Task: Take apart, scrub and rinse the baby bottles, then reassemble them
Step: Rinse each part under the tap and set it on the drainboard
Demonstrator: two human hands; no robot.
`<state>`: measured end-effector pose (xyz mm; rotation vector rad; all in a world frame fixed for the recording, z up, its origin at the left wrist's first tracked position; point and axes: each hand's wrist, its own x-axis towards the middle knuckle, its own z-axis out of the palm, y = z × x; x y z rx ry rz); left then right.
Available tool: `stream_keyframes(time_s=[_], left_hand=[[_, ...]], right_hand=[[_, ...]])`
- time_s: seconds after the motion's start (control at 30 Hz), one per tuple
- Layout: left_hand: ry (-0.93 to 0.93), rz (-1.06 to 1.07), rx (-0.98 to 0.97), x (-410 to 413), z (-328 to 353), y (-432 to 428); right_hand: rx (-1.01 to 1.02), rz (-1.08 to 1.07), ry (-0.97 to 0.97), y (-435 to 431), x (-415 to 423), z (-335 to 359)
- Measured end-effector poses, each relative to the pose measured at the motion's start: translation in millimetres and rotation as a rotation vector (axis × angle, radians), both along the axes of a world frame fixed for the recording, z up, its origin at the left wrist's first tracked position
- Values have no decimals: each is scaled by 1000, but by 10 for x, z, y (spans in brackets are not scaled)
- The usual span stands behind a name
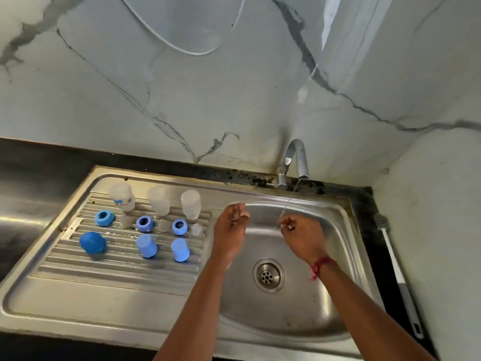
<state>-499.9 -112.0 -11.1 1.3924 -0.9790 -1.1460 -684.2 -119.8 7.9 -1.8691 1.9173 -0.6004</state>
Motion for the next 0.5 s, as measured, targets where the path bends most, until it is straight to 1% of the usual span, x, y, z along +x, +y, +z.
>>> stream_keyframes(time_s=[0.13, 0.23, 0.3, 0.37, 0.43, 0.47, 0.5], left_hand=[[22, -5, 35, -174, -80, -125], [38, -21, 22, -260, -125, -262], [48, -4, 60, -310, -173, -390], [56, 15, 107, -355, -214, -521], [66, 29, 143, -401, -271, -643], [73, 36, 158, -418, -298, -695], [81, 43, 174, -435, -325, -745]], right_hand=[[-36, -100, 29, -311, -351, -28], [-29, -122, 57, -581, -499, -31], [-27, -80, 67, -780, -539, -32], [-29, 11, 46, -990, -536, -70], [-20, 73, 66, -1214, -520, -137], [1, 72, 41, -1303, -492, -141], [20, 69, -32, -1397, -470, -188]])
